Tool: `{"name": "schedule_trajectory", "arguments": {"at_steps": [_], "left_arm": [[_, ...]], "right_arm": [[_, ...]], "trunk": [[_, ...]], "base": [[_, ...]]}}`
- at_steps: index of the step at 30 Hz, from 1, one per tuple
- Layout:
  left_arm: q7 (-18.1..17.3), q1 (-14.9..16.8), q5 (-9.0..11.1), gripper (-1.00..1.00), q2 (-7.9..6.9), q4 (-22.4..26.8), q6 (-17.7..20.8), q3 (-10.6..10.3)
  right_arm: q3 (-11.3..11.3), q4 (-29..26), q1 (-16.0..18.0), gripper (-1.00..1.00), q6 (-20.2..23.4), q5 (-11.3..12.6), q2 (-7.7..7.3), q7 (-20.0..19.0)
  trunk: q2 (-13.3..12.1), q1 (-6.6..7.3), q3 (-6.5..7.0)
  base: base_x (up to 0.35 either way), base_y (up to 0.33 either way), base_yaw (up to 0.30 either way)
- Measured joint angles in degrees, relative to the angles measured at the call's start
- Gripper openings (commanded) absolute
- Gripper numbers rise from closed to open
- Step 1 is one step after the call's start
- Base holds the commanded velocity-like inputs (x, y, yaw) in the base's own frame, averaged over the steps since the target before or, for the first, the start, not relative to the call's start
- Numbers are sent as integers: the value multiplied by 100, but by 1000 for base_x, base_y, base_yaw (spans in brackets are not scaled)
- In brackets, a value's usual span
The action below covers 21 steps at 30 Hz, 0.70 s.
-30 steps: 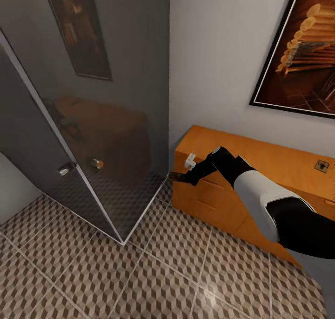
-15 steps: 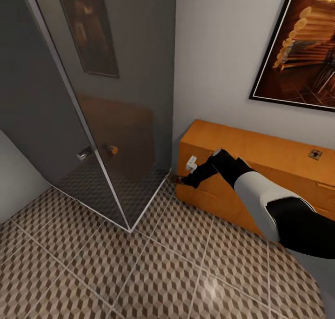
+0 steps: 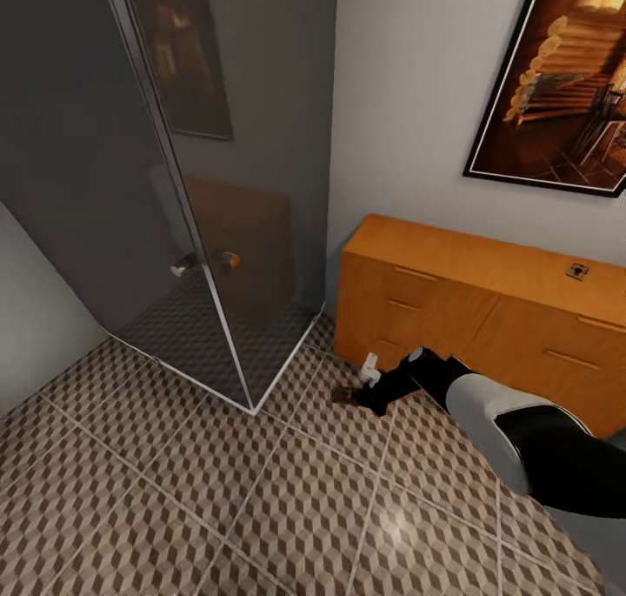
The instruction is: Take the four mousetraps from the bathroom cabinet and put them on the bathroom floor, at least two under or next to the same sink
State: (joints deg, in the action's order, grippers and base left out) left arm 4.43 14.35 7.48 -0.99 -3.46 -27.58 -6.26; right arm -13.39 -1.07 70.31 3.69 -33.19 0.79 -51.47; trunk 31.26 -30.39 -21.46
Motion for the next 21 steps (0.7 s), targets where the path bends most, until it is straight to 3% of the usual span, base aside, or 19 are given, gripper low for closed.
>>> {"name": "schedule_trajectory", "arguments": {"at_steps": [6, 14, 17, 19, 21], "left_arm": [[1, 0, 0, 100, 0, 2, 0, 1], [0, -2, 0, 100, 0, 1, 0, 1], [1, -3, 0, 100, 0, 2, 0, 0], [1, -3, 0, 100, 0, 2, 0, 0], [1, 0, 0, 100, 1, 3, 1, 1]], "right_arm": [[-17, 9, -730, -100, -591, 46, -398, 94], [-7, 6, -2099, -100, -1691, 151, -814, 987], [8, 5, -2569, -100, -1991, 374, -851, 1381], [16, 3, -2901, -100, -2219, 655, -861, 1780], [-8, 10, -3345, -100, -2506, 1078, -892, 2456]], "trunk": [[1, 2, -1], [1, 2, -1], [1, 2, -1], [1, 2, -1], [1, 2, -1]], "base": [[-27, 6, 0], [-2, 0, 0], [0, 0, 0], [0, 0, 0], [0, 0, 0]]}}
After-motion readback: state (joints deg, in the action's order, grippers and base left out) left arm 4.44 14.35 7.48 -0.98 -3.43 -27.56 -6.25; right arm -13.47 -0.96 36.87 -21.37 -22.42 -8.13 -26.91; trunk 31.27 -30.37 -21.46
